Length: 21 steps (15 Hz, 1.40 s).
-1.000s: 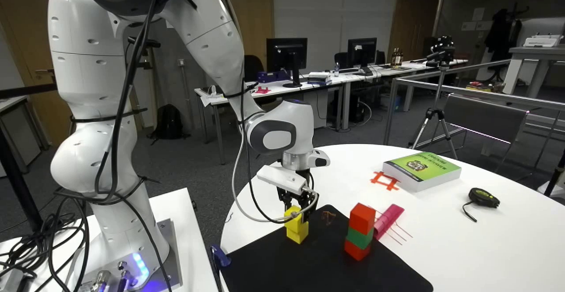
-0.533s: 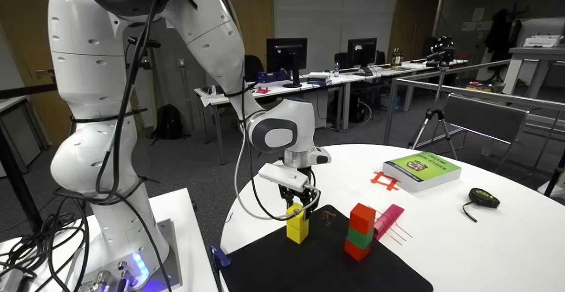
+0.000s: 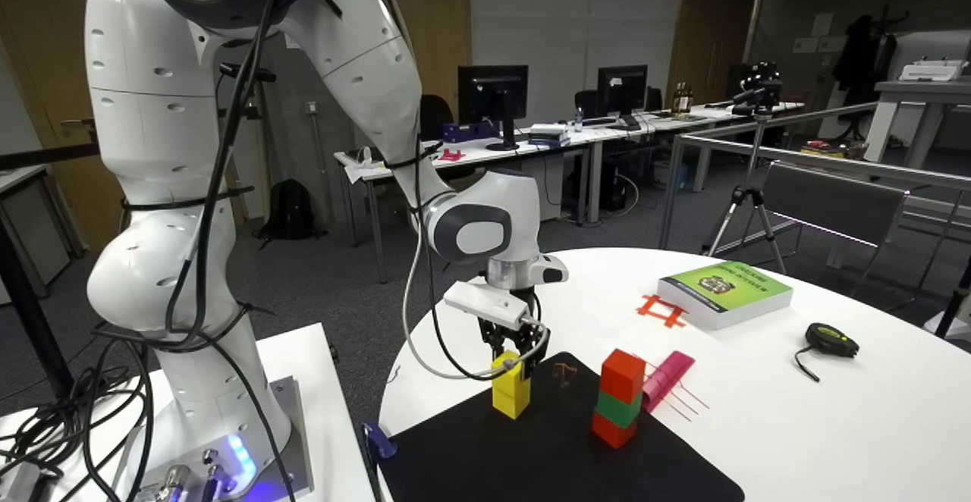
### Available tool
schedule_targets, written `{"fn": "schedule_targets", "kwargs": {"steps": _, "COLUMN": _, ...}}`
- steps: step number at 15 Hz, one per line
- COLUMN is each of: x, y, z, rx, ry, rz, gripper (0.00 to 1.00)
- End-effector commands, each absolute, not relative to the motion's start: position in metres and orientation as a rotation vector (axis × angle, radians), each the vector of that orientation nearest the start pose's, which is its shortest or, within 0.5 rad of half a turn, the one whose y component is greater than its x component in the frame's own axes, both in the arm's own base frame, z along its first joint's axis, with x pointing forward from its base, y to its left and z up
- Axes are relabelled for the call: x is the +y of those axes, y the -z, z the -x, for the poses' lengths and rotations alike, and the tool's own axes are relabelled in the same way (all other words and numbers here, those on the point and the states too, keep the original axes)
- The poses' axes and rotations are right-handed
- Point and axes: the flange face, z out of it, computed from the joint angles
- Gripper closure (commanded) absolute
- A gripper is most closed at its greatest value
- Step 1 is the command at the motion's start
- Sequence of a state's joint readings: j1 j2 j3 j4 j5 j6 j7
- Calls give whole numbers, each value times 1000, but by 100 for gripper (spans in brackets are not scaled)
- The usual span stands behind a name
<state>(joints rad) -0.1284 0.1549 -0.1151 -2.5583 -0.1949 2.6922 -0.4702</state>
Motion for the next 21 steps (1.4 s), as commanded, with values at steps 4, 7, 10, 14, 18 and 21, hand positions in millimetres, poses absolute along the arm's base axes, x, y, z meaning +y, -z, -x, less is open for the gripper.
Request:
{"fn": "schedule_targets", "kwargs": {"steps": 4, "x": -103, "y": -205, "z": -445, "rx": -613, "ry": -84, "rz": 3186, "gripper": 69}}
{"fn": "schedule_targets", "kwargs": {"steps": 7, "x": -104, "y": -204, "z": -447, "rx": -572, "ry": -89, "rz": 3197, "gripper": 11}}
{"fn": "schedule_targets", "kwargs": {"steps": 10, "x": -105, "y": -205, "z": -448, "rx": -541, "ry": -94, "rz": 3202, "gripper": 0}}
{"fn": "schedule_targets", "kwargs": {"steps": 14, "x": -109, "y": -231, "z": -446, "rx": -546, "ry": -64, "rz": 3221, "gripper": 0}}
{"fn": "schedule_targets", "kwargs": {"steps": 18, "x": -124, "y": -279, "z": -457, "rx": -501, "ry": -21, "rz": 3241, "gripper": 0}}
{"fn": "schedule_targets", "kwargs": {"steps": 21, "x": -146, "y": -323, "z": -470, "rx": -426, "ry": -34, "rz": 3260, "gripper": 0}}
